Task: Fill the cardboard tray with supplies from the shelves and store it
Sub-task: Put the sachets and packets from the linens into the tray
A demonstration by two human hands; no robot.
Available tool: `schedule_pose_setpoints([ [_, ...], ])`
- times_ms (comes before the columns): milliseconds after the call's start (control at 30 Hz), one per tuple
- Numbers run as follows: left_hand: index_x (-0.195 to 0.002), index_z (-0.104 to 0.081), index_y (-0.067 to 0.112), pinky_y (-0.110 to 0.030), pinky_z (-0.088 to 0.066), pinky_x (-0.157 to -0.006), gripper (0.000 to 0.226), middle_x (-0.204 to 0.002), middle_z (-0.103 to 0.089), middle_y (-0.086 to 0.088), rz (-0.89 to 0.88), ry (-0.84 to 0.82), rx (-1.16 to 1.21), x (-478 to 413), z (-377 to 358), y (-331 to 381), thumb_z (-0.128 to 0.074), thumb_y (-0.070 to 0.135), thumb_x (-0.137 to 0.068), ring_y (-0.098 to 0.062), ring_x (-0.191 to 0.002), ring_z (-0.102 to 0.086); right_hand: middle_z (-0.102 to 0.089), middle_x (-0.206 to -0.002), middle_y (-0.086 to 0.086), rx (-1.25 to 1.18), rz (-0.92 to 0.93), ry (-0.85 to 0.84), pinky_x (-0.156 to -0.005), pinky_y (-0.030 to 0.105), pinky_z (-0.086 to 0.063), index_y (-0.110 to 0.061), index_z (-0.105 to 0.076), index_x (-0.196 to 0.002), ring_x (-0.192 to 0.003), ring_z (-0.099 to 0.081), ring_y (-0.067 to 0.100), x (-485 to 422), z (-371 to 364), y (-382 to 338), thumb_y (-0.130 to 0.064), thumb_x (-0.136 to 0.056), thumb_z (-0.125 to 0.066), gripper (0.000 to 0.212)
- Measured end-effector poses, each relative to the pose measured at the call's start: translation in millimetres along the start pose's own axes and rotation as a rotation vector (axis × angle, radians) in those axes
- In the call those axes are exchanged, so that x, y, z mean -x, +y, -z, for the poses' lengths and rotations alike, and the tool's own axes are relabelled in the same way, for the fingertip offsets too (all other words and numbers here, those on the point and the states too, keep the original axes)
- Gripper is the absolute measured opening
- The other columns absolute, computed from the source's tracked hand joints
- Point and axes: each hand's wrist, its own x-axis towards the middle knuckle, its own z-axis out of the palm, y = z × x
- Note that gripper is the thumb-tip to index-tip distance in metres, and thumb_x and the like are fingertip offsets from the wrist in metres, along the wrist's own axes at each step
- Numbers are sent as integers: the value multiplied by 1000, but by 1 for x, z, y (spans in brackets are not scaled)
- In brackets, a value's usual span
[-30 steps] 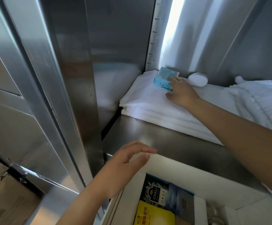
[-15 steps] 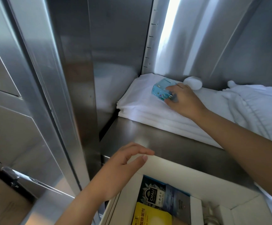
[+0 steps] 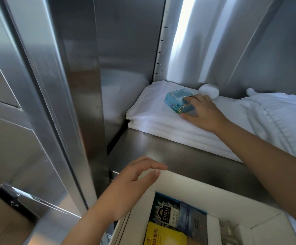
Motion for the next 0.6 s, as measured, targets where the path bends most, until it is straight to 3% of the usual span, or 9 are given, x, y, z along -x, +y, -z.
schedule_pose_setpoints([
  [133, -106, -66, 46, -32, -37, -100, 22, -108, -57, 23, -4, 4, 0, 0, 0, -2, -50, 45, -92, 4, -111, -51, -54, -110, 6, 119, 59, 107, -86, 36, -37, -18, -58, -123, -102, -46, 25, 10, 6, -7, -53, -80, -65, 56],
  [267, -107, -66, 45, -32, -38, -99, 22, -108, -58, 23, -10, 6, -4, 0, 0, -2, -49, 44, -93, 3, -111, -52, -55, -104, 5, 129, 97, 133, -80, 35, -37, -17, -62, -115, -98, -49, 24, 11, 10, -9, -51, -78, -68, 51],
  [367, -105, -67, 45, -31, -39, -99, 22, -107, -58, 22, -5, 3, 2, 0, 0, 0, -49, 42, -93, 3, -109, -53, -50, -123, 4, -48, 76, 108, -93, 27, -34, -17, -56, -125, -116, -42, 21, 6, 9, -6, -49, -77, -70, 59],
  [467, -104, -67, 45, -31, -40, -98, 21, -105, -57, 23, 11, -1, 11, 0, 0, 1, -50, 40, -93, 3, -108, -53, -30, -150, 0, -156, 56, -40, -113, 32, -21, -23, -36, -142, -139, -23, 17, -3, 6, -1, -57, -76, -66, 80],
  [533, -104, -67, 45, -30, -40, -97, 21, -106, -58, 23, 9, 1, 6, 0, 0, 1, -50, 40, -93, 3, -107, -53, -23, -155, -2, -173, 21, -130, -117, 36, -17, -25, -28, -146, -143, -16, 15, -8, 4, 3, -66, -73, -60, 90],
  [600, -104, -67, 46, -29, -39, -97, 21, -107, -58, 23, 9, 3, 1, 1, -1, 2, -50, 40, -93, 3, -109, -52, -25, -153, -4, -224, -29, -190, -115, 34, -20, -28, -27, -147, -141, -20, 14, -14, 3, 9, -73, -69, -56, 95],
])
